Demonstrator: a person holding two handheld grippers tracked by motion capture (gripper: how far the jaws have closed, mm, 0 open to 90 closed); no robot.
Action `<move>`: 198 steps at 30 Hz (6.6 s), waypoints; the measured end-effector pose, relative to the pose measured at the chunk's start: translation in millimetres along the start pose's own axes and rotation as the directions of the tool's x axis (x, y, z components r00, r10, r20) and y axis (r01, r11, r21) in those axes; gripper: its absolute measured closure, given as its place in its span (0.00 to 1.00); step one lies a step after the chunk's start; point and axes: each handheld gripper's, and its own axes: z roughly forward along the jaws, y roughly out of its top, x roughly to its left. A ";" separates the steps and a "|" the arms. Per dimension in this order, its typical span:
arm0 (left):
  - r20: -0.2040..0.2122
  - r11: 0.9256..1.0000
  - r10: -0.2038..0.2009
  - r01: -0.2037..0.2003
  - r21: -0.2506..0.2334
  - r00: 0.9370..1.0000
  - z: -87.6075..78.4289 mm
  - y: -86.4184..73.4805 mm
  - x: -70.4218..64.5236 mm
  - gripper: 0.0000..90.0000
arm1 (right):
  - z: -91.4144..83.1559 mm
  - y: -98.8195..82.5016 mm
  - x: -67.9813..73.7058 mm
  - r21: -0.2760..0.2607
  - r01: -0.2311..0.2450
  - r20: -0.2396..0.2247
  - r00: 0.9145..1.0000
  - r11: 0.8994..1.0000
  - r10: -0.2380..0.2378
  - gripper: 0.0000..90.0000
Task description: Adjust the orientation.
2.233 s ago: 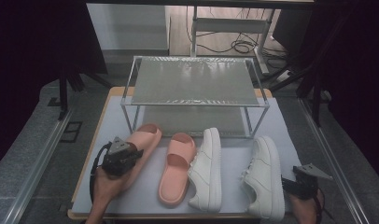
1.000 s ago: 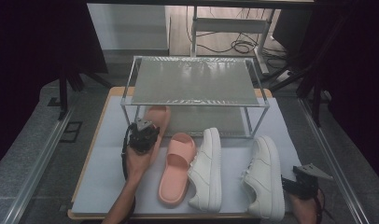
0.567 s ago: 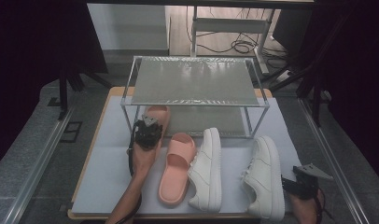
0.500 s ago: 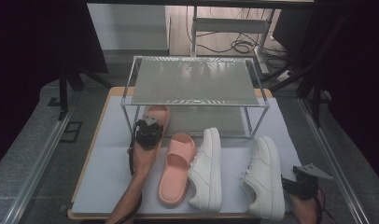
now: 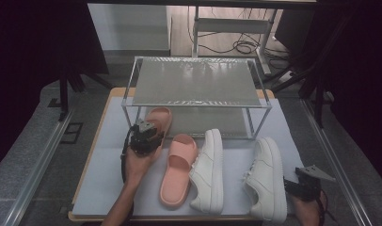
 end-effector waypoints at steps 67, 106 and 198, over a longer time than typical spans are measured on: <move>0.099 0.995 0.007 -0.016 0.094 0.995 -21.5 -56.8 9.1 0.99 | 0.0 0.0 0.4 0.000 0.000 0.002 1.000 1.000 0.000 0.20; 0.014 0.996 0.003 -0.004 0.089 1.000 34.3 -17.4 26.0 0.99 | -0.2 -0.2 -0.5 -0.003 -0.006 -0.003 1.000 1.000 0.005 0.21; 0.158 0.994 0.028 -0.044 0.100 0.987 -22.5 -35.5 -34.3 0.82 | -0.4 -0.4 -0.8 -0.006 -0.009 -0.003 1.000 1.000 0.009 0.21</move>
